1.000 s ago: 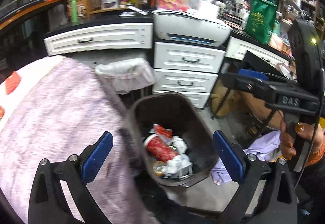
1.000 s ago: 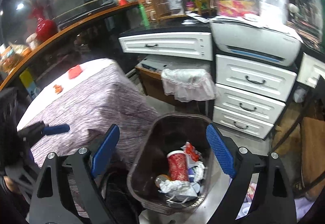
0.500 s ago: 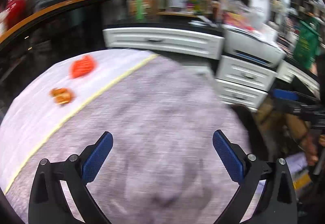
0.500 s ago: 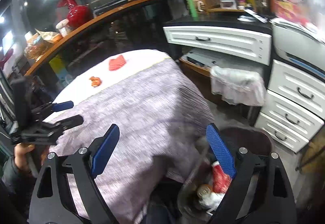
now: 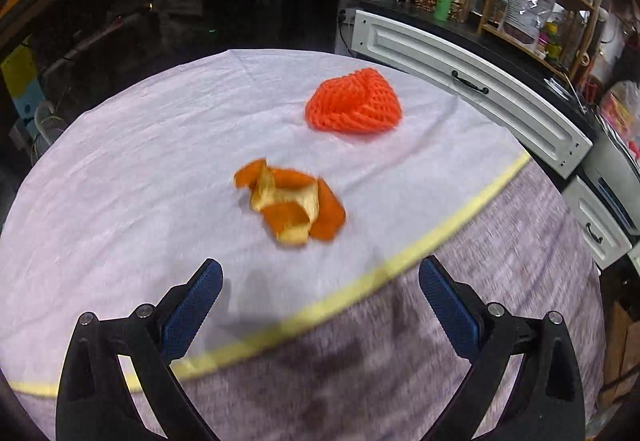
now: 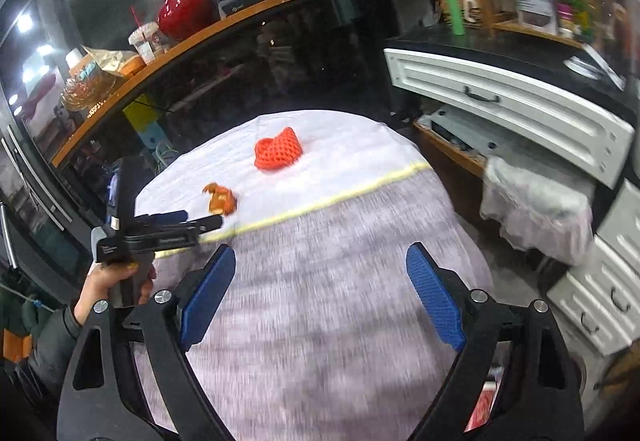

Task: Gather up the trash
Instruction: 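Return both tools from the bin to the table, then grasp the orange peel with the left tool while the right tool grasps the orange net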

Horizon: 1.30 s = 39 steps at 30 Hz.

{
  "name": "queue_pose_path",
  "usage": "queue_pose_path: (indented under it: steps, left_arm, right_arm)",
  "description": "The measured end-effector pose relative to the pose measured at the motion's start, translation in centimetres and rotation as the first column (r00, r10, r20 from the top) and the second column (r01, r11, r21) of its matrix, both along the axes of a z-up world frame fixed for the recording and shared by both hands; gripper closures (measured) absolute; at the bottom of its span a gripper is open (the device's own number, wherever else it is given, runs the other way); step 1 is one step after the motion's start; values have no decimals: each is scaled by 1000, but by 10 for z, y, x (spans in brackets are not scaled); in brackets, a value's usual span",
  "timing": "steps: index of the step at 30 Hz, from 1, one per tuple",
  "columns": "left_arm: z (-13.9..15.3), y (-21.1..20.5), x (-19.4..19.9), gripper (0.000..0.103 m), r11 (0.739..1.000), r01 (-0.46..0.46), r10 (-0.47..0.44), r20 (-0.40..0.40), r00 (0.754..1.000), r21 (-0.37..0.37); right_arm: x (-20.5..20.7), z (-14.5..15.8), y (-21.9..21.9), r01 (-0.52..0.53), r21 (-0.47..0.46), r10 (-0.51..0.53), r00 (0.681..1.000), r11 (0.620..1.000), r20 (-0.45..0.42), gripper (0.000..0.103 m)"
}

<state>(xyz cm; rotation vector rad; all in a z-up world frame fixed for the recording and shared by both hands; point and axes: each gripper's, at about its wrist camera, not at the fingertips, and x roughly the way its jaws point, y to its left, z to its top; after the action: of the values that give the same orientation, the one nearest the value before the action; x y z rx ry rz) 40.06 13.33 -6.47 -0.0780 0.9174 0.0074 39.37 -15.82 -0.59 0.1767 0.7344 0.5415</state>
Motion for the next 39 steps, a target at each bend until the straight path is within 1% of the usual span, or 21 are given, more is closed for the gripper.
queue_pose_path:
  steps: [3, 5, 7, 8, 9, 10, 11, 12, 13, 14, 17, 18, 20, 22, 25, 29, 30, 31, 34, 36, 39]
  left_arm:
    - [-6, 2, 24, 6, 999, -31, 31, -26, 999, 20]
    - [-11, 6, 39, 6, 999, -40, 40, -36, 999, -2]
    - [-14, 7, 47, 9, 999, -48, 48, -44, 998, -3]
    - [-16, 7, 50, 15, 998, -56, 56, -48, 997, 10]
    - [-17, 8, 51, 18, 998, -60, 61, -50, 997, 18]
    - [-16, 8, 51, 26, 997, -62, 64, -38, 997, 39]
    - [-15, 8, 50, 36, 997, -61, 62, -30, 998, 56]
    - [-14, 7, 49, 42, 995, -63, 65, -24, 998, 77]
    - [-12, 8, 47, 48, 996, -57, 58, -17, 998, 69]
    - [-11, 10, 47, 50, 997, -57, 58, -17, 998, 56]
    - [-5, 19, 39, 66, 998, -59, 59, -1, 998, 3]
    - [-2, 22, 35, 69, 998, -58, 58, 6, 998, -14]
    - [3, 30, 21, 72, 996, -58, 60, 19, 998, -62]
    - [8, 35, 8, 73, 995, -54, 58, 37, 998, -89]
    - [14, 42, -12, 74, 993, -55, 63, 80, 995, -105]
    - [18, 45, -13, 74, 992, -55, 66, 101, 993, -109]
    - [18, 45, -12, 74, 992, -57, 69, 106, 992, -110]
    - [17, 45, -11, 74, 993, -51, 62, 103, 993, -110]
    - [15, 44, -10, 74, 993, -51, 62, 108, 992, -105]
    - [13, 45, -7, 74, 993, -50, 61, 106, 992, -107]
    - [13, 43, -9, 74, 993, -50, 62, 112, 992, -105]
  right_arm:
    - [37, 1, 22, -20, -2, 20, 1000, 1000, -17, 16]
    - [63, -1, 42, -37, -17, 36, 999, 999, -36, 16]
    - [83, -4, 58, -36, -31, 35, 999, 999, -38, 16]
    - [95, -6, 66, -35, -42, 34, 999, 998, -40, 16]
    - [103, -7, 72, -36, -47, 34, 999, 998, -42, 16]
    - [114, -10, 80, -36, -50, 34, 998, 998, -44, 16]
    - [122, -11, 87, -37, -54, 35, 998, 998, -46, 16]
    - [129, -14, 94, -37, -60, 35, 998, 998, -47, 16]
    - [139, -16, 103, -41, -68, 38, 998, 997, -50, 16]
    - [145, -19, 112, -49, -77, 45, 998, 996, -54, 16]
    - [160, -26, 142, -87, -131, 81, 995, 988, -51, 16]
    - [163, -28, 152, -98, -152, 93, 995, 983, -44, 16]
    - [169, -32, 168, -121, -171, 116, 993, 978, -38, 16]
    - [176, -38, 186, -141, -198, 136, 990, 970, -39, 16]
    - [188, -49, 213, -158, -261, 150, 987, 952, -50, 16]
    - [202, -60, 234, -148, -290, 131, 988, 946, -77, 17]
    - [205, -63, 237, -142, -300, 121, 989, 943, -86, 23]
    - [206, -65, 239, -141, -307, 118, 989, 941, -92, 42]
    - [203, -64, 235, -142, -287, 120, 989, 947, -92, 66]
    - [200, -60, 225, -133, -247, 112, 989, 960, -97, 72]
    - [190, -52, 208, -115, -196, 99, 991, 974, -94, 73]
